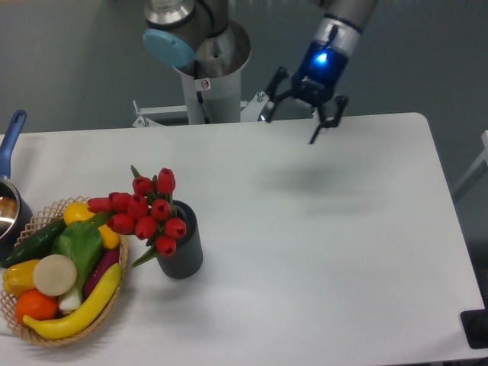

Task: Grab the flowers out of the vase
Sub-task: 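Move the open gripper toward the red tulips in the grey vase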

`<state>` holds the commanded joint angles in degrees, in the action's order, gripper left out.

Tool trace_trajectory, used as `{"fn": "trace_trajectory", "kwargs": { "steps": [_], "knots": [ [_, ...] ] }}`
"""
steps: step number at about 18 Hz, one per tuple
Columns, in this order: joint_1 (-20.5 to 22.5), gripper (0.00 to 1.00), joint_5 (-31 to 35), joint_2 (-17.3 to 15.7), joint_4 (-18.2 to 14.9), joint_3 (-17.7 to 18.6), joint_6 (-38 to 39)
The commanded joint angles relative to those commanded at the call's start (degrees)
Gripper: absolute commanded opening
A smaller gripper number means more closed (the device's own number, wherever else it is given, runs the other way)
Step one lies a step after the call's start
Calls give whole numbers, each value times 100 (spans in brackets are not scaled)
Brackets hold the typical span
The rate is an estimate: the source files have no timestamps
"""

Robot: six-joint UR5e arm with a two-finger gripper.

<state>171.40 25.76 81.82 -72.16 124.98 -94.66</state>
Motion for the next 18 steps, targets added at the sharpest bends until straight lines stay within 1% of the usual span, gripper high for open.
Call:
{"fn": "trace_trajectory", "kwargs": {
  "steps": [1, 3, 5, 6, 7, 8, 9, 10, 13, 15, 18],
  "knots": [
    [-140, 100, -62, 26, 0, -9, 26],
    [-378, 100, -229, 201, 9, -26, 27],
    [-676, 100, -518, 543, 35, -149, -17],
    [-904, 100, -781, 771, 131, -228, -17],
    [-1089, 100, -1027, 948, 306, -289, -17],
    [-1169, 100, -1151, 1080, 482, -351, 9],
    [-1309, 100, -1179, 1247, 570, -430, 18],
    [-1406, 100, -1170, 1309, 580, -439, 18],
    [-1468, 100, -1170, 1354, 589, -457, 9],
    [-1556, 100, -1170, 1468, 589, -536, 9],
    [-1635, 100, -1170, 1556, 589, -580, 9]
  ]
}}
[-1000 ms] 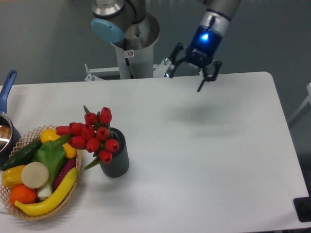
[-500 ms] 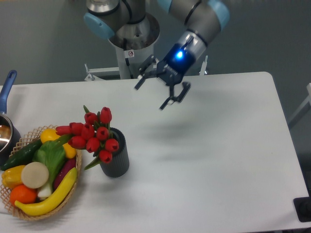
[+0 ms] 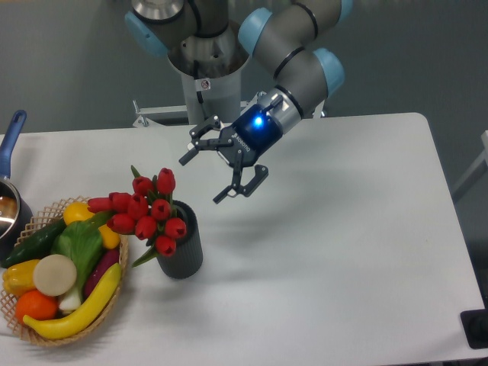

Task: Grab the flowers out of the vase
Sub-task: 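Move the open gripper toward the red tulips in the grey vase, then lower the gripper around the tulip stems and close it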

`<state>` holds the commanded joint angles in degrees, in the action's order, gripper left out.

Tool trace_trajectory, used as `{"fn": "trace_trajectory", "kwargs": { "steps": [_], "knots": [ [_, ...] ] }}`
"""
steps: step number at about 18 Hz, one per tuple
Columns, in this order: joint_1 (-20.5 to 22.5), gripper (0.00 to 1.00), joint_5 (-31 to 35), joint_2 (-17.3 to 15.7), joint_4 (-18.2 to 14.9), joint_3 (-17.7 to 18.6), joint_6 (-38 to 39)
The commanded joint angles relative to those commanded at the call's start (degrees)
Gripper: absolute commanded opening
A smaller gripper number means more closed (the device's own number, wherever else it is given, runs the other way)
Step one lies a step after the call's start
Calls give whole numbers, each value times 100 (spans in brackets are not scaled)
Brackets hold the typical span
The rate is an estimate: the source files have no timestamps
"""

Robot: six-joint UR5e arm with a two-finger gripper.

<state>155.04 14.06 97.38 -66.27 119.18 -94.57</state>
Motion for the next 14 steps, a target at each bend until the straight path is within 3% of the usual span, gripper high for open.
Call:
{"fn": "trace_trajectory", "kwargs": {
  "steps": [7, 14],
  "knots": [
    [-193, 100, 26, 509, 88, -421, 9],
    [-527, 99, 35, 650, 228, -440, 9]
  ]
}}
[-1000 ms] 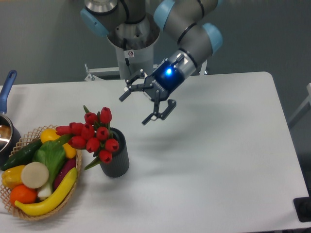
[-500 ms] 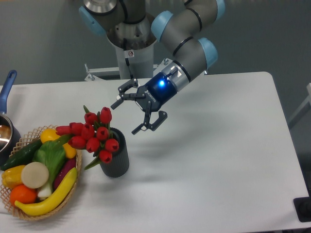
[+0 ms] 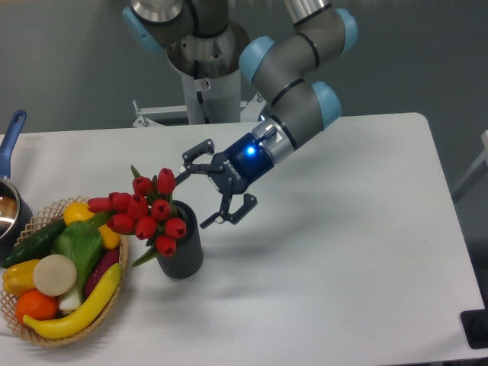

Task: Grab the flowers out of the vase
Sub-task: 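Lower the gripper around the tulip stems and close it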

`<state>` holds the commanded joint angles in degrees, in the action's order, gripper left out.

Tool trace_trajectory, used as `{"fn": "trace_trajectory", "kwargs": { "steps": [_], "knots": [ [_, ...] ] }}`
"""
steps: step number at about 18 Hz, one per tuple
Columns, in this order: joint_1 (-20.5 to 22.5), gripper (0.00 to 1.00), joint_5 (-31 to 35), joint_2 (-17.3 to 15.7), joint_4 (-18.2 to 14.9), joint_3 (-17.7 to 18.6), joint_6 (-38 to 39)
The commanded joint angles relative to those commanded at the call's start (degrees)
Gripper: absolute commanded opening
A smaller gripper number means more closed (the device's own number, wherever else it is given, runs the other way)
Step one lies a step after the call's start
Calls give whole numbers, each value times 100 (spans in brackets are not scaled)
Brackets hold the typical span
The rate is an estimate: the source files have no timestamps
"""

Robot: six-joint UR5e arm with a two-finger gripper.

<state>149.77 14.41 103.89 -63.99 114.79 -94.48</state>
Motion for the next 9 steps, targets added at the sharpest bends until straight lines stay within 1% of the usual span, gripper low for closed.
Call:
{"fn": "trace_trajectory", "kwargs": {
  "steps": [4, 6, 8, 9],
  "knots": [
    [-202, 98, 9, 96, 62, 9, 0],
    [-281, 97, 9, 114, 202, 35, 0],
    [-308, 97, 9, 141, 229, 35, 9],
    [-352, 89, 9, 149, 238, 26, 9]
  ]
}}
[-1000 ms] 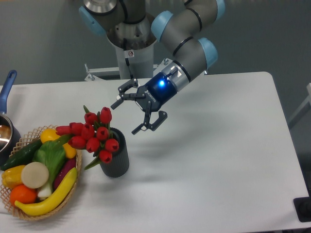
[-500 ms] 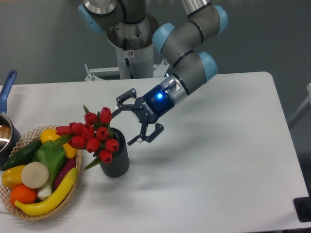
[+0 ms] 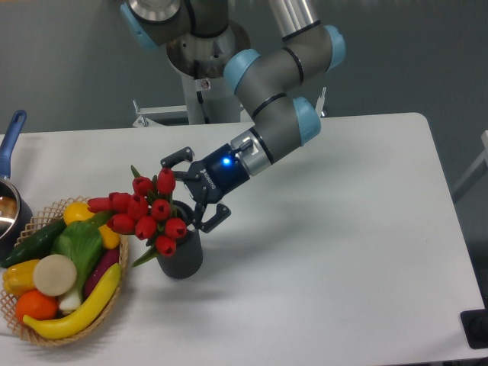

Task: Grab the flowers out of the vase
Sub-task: 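Lower the gripper around the tulip stems and close it, then lift the gripped tulip bunch up out of the vase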

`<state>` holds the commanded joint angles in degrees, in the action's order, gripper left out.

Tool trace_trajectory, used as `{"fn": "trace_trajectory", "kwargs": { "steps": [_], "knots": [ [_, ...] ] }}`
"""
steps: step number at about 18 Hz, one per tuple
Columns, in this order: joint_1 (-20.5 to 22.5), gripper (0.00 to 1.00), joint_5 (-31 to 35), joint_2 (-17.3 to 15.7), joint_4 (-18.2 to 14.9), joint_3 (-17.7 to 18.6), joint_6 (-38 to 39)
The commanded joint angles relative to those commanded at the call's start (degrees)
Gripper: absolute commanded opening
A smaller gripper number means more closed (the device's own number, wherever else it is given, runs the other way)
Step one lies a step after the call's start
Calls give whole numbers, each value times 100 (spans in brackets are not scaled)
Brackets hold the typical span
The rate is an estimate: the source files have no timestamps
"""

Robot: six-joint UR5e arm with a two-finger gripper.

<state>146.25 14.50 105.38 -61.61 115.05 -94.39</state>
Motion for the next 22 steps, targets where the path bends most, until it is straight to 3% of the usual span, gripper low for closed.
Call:
{"fn": "trace_trajectory", "kwargs": {
  "steps": [4, 7, 15, 22],
  "knots": [
    [0, 40, 53, 61, 44, -70, -9],
    [0, 21, 123, 70, 44, -141, -9],
    [52, 17, 114, 35, 27, -202, 26],
    [175, 17, 18, -281, 18, -377, 772]
  ]
}}
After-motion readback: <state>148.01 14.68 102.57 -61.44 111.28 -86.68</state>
